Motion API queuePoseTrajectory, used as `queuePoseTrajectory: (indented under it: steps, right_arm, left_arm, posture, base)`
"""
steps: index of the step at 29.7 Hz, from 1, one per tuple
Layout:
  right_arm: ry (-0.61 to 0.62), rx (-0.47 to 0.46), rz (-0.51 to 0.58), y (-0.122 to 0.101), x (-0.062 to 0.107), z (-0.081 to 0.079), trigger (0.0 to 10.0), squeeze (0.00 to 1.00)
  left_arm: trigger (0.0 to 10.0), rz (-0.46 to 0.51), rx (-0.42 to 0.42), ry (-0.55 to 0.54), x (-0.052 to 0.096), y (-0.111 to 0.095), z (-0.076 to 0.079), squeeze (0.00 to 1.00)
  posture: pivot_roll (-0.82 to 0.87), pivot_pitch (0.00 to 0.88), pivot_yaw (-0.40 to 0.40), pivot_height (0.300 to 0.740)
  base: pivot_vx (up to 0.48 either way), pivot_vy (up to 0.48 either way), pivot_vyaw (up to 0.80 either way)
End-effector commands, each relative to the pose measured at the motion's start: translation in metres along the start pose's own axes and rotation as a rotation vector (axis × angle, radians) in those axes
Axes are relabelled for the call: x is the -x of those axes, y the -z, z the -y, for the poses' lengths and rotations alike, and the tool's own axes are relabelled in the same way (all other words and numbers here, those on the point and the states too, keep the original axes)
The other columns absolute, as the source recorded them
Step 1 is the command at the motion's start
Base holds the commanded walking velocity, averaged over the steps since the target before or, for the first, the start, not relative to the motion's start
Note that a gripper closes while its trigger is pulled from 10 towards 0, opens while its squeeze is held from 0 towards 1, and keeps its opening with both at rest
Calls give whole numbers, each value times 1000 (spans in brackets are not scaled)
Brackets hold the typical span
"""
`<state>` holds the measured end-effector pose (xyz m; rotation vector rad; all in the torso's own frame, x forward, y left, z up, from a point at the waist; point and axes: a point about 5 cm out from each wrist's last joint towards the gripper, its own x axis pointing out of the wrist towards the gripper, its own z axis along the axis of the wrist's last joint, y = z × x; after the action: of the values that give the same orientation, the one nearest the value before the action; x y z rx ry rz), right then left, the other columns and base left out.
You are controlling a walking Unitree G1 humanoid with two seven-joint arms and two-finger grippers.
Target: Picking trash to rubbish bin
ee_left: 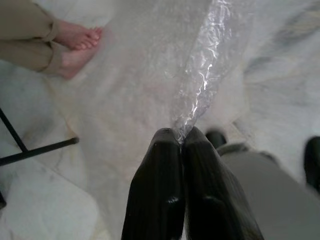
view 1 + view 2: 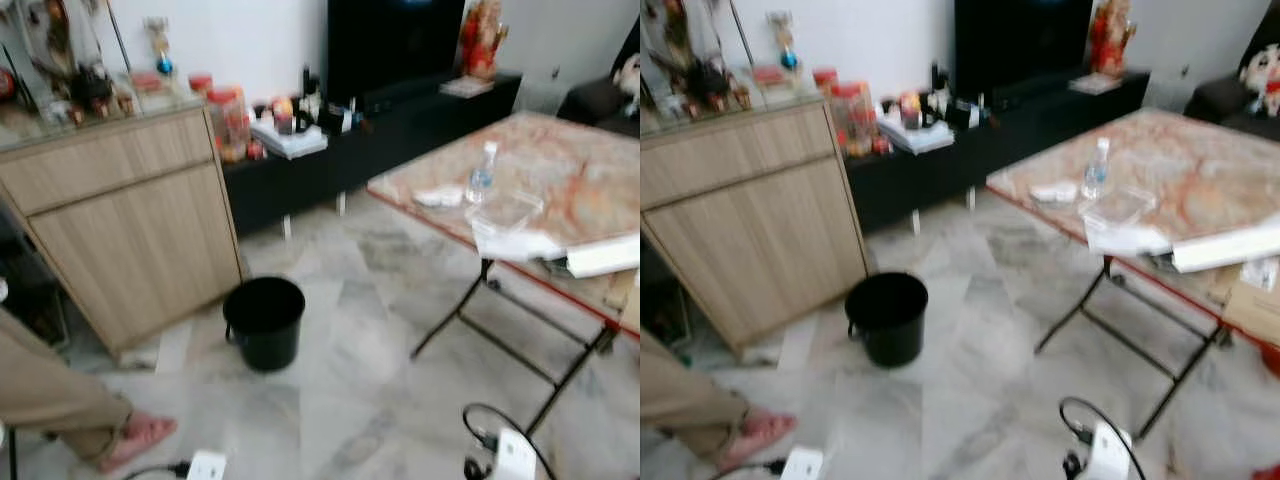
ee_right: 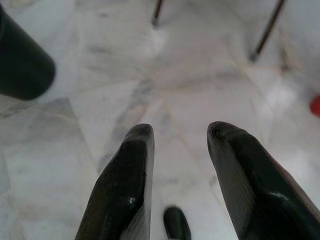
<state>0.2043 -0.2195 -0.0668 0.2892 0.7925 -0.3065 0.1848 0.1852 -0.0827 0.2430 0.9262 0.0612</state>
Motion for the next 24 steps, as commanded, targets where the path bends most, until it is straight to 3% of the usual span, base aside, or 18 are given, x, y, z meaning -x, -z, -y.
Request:
queuePoseTrajectory:
  steps: [1, 12, 24]
  right_arm:
    - [-34, 11, -8, 2, -1, -10, 10000, 0]
    - [-32, 15, -10, 2, 0, -9, 10000, 0]
    - [-25, 13, -15, 1, -1, -7, 10000, 0]
  left_arm:
    - [10000, -12, -10, -22, 0, 4, -8, 0]
    - [10000, -15, -4, -23, 0, 5, -7, 0]
    - [10000, -16, -2, -20, 1, 6, -6, 0]
  posture:
    - [-21, 50, -31, 740]
    - [-21, 40, -37, 740]
    - [-21, 16, -41, 740]
  base:
    - [352, 0, 556]
    - [350, 0, 547]
    - [352, 0, 0]
